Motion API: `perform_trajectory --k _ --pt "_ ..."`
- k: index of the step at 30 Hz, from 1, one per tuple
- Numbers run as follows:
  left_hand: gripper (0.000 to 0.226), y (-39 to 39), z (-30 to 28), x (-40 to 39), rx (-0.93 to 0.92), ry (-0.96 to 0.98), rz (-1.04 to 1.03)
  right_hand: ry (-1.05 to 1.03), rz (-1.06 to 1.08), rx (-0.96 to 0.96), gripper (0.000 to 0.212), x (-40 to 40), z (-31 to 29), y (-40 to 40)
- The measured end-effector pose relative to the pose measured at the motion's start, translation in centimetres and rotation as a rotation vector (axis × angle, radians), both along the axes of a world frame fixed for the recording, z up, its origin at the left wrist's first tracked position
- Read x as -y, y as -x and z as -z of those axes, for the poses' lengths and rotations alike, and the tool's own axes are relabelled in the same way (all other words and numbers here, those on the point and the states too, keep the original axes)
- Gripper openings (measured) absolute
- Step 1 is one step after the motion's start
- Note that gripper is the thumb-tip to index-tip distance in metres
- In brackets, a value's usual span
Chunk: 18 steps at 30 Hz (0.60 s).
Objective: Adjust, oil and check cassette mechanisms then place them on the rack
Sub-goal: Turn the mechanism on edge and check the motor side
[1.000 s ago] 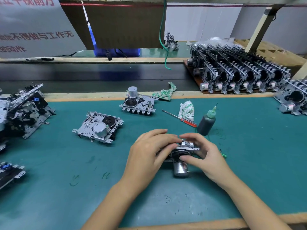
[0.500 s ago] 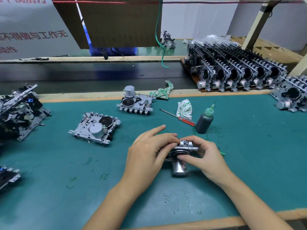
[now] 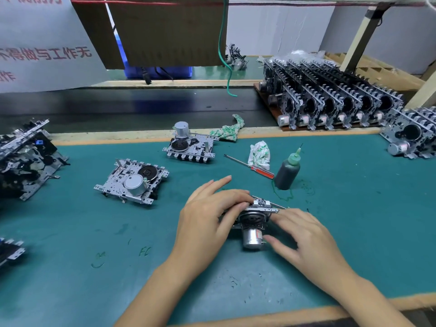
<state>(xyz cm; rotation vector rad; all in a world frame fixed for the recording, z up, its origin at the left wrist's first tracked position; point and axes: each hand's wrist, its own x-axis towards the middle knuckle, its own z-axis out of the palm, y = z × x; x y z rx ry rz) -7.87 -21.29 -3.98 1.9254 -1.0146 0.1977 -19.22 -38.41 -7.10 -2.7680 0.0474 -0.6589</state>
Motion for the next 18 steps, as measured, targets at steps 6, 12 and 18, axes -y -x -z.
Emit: perform_trajectory --k 6,12,18 --pt "0.017 0.0 -0.2 -0.1 -0.026 -0.024 0.009 -0.04 -0.023 -0.103 0.038 0.1 -1.0 -0.1" --pt "0.019 0.0 -0.3 -0.3 -0.029 -0.03 0.009 -0.322 -0.024 -0.061 0.046 0.1 -2.6 -0.9" --pt "0.021 -0.1 -0.2 -0.4 -0.017 -0.06 -0.002 -0.56 -0.063 -0.09 0.036 -0.9 -3.7 -3.3"
